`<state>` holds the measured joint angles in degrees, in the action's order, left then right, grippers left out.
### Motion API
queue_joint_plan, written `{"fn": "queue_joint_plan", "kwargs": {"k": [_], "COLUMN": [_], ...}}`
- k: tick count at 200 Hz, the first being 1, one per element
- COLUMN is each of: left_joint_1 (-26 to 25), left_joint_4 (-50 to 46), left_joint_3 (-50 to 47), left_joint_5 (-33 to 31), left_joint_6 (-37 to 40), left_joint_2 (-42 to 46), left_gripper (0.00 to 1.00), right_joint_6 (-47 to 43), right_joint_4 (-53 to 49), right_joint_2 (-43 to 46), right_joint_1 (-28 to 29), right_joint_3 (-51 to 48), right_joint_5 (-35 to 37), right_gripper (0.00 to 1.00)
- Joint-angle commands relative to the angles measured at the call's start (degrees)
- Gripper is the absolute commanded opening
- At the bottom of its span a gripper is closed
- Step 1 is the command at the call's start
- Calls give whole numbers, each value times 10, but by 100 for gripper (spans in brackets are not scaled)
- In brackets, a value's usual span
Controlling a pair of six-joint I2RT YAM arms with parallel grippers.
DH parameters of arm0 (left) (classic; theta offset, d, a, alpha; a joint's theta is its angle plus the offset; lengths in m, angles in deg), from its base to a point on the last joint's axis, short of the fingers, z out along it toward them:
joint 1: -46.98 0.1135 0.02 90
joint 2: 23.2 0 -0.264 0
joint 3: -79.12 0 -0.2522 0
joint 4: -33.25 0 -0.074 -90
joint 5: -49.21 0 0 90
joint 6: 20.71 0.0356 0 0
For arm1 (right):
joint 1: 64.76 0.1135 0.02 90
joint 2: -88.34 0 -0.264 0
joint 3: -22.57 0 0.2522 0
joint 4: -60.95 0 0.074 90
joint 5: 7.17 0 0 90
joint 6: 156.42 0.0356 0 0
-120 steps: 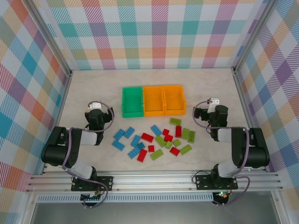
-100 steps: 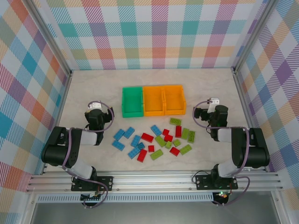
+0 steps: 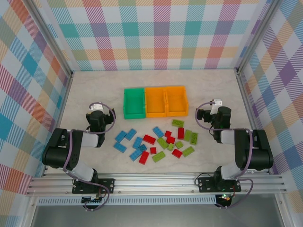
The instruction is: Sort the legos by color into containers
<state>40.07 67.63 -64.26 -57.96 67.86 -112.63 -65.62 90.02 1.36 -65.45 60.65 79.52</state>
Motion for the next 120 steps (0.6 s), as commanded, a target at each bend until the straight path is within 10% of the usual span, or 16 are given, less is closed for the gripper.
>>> {"fn": "queue_joint_plan", "kwargs": {"k": [1, 60, 80, 120], "left_joint_1": [10, 10, 9, 4], "left_joint_4": [5, 4, -40, -552], "left_joint_3": [-1, -1, 16, 277], "left_joint_5": [-1, 0, 5, -60], "left_joint_6": [6, 5, 10, -50], "left_joint_2": [-1, -1, 24, 77], "left_gripper": [100, 100, 100, 100], "right_joint_6": [-3, -3, 21, 81], "right_joint_4": [14, -19, -309, -650], "right_joint_2": [-4, 6, 35, 18], "right_joint_1": [0, -1, -1, 2], "right_joint_3": [5, 20, 156, 338], "right_joint_5": [-11, -11, 1, -24], "right_gripper": [100, 100, 100, 93]}}
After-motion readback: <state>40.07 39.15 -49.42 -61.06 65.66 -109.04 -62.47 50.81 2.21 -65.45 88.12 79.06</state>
